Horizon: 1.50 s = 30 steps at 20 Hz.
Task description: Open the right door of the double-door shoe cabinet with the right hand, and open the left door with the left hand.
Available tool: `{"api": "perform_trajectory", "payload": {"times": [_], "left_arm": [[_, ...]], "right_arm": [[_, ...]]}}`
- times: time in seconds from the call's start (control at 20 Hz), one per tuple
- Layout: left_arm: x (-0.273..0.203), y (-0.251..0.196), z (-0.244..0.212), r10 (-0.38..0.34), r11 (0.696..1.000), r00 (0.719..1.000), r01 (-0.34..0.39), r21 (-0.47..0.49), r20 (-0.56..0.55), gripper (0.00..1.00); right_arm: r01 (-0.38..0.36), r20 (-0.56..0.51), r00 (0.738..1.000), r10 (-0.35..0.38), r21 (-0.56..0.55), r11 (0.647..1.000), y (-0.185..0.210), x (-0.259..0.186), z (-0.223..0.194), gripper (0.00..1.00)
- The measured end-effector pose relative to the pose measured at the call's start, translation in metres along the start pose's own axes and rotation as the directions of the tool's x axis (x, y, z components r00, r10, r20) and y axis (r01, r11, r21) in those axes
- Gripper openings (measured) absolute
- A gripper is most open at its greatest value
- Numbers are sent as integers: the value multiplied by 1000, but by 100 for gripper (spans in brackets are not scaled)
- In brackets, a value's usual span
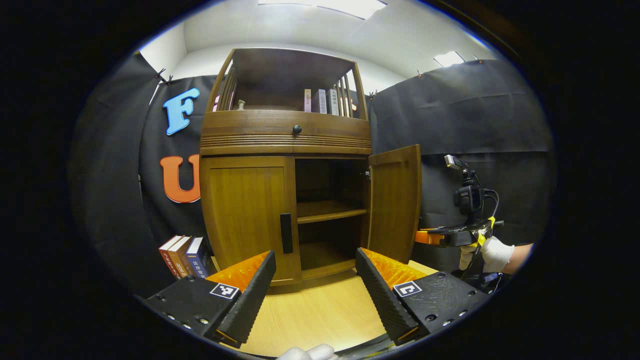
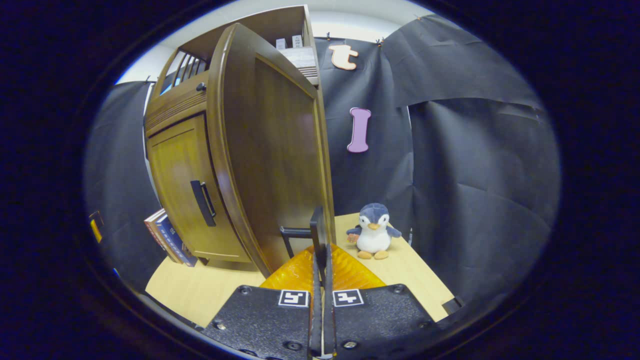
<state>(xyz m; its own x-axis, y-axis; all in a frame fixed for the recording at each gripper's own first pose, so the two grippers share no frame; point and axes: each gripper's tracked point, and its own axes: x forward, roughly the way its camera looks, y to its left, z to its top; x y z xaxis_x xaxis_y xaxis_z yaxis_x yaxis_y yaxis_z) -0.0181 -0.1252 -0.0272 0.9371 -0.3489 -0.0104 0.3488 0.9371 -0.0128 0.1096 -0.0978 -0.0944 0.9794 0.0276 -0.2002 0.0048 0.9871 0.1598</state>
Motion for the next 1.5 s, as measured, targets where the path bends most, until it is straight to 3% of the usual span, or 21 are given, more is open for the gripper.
{"api": "perform_trajectory", "payload": {"times": [0.45,0.5,0.55,0.75,0.8,1.15,1.25,1.35,1.45,1.5], "left_arm": [[23,-36,8,178,984,984,-178,-13,-6,96],[25,-42,8,204,979,979,-204,-15,-10,100],[26,-49,8,226,974,974,-227,-19,-15,96],[25,-78,13,309,951,951,-310,-1,-20,100],[23,-85,13,333,943,943,-333,3,-20,96],[7,-115,18,433,901,901,-432,21,-34,96],[5,-117,17,447,894,894,-446,29,-35,96],[3,-117,17,457,889,888,-456,36,-41,96],[6,-113,16,464,886,885,-463,39,-48,96],[7,-113,17,464,886,884,-463,38,-51,96]], "right_arm": [[-161,-41,986,160,-31,986,-62,16,12,4],[-185,-47,982,183,-41,982,-68,18,14,4],[-208,-53,977,206,-39,977,-76,20,15,4],[-314,-76,947,311,-28,949,-88,25,19,4],[-344,-84,937,340,-30,939,-87,26,19,4],[-471,-115,881,458,-129,873,-94,21,16,7],[-484,-136,873,468,-132,865,-106,16,11,13],[-469,-136,882,452,-140,872,-119,4,12,23],[-429,-113,903,415,-158,890,-136,-7,19,48],[-410,-90,912,401,-160,898,-142,-14,24,52]]}}
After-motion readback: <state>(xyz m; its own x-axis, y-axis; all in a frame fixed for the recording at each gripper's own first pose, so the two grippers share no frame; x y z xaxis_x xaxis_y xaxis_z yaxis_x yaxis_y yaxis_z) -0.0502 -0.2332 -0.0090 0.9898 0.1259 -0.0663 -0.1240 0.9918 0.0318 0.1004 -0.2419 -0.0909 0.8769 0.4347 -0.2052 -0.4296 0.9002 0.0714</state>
